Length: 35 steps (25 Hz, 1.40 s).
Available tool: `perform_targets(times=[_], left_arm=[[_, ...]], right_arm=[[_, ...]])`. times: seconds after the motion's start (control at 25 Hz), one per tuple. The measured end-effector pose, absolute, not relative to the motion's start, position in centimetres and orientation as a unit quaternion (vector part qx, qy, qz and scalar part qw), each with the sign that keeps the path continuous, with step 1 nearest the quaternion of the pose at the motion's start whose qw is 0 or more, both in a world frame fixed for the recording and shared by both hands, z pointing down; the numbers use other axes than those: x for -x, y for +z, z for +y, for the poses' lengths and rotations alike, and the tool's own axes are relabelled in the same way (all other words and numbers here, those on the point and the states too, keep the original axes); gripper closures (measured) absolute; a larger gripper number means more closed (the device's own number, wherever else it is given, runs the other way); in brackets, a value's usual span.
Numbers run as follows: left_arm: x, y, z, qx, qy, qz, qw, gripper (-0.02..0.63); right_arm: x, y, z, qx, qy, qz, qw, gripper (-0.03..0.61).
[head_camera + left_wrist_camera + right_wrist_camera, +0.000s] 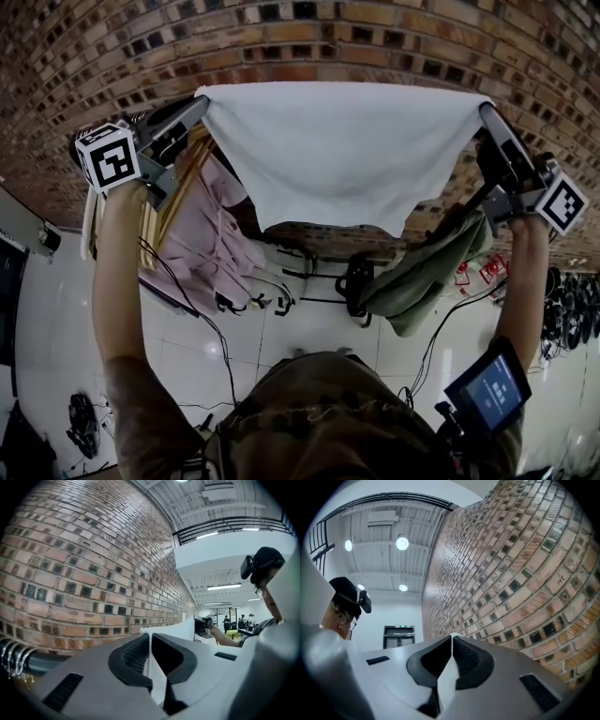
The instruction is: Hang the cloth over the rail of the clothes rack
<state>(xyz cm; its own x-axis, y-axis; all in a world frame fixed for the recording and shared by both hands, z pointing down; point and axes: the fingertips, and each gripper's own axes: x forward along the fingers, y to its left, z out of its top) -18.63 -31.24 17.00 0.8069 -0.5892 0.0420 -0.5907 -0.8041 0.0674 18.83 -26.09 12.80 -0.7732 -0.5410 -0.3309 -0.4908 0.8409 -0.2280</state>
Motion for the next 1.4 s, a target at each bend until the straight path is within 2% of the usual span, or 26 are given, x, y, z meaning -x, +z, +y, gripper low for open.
perform_targets(times=[0.28,0.44,0.64,0.88,1.04,1.24,1.28,1.4], left_arm=[[20.8,18.4,-31.1,-0.945,-0.021,-0.318,0.070,0.592],[22.6,16.8,-31.2,-0.936,-0.072,-0.341,0.058,0.592],[20.1,17.3,-30.5,-0.943,-0.054,-0.326,0.033,0.592],[18.0,18.4,-29.6,-0.945,0.010,-0.328,-0.001,0.592],[18.1,20.2,-30.0,-0.933,0.035,-0.356,-0.047,0.592],[18.6,23.0,-30.7,-0.930,0.015,-0.366,-0.022,0.591],[18.7,23.4,-30.8,-0.931,0.009,-0.364,-0.016,0.591],[18.8,24.3,-30.8,-0.931,-0.007,-0.364,-0.006,0.589]], right_arm=[[-19.0,13.8,-26.7,0.277,-0.082,0.938,0.191,0.563],[-19.2,13.9,-27.0,0.283,-0.095,0.935,0.191,0.563],[-18.8,14.2,-26.9,0.295,-0.081,0.937,0.167,0.561],[-18.8,13.8,-26.7,0.297,-0.082,0.934,0.180,0.561],[-18.9,14.2,-26.9,0.294,-0.084,0.933,0.187,0.561],[-17.9,15.9,-26.6,0.303,-0.052,0.942,0.134,0.560],[-17.9,16.2,-26.5,0.309,-0.043,0.942,0.123,0.557],[-18.1,17.2,-26.1,0.321,-0.035,0.940,0.107,0.483]])
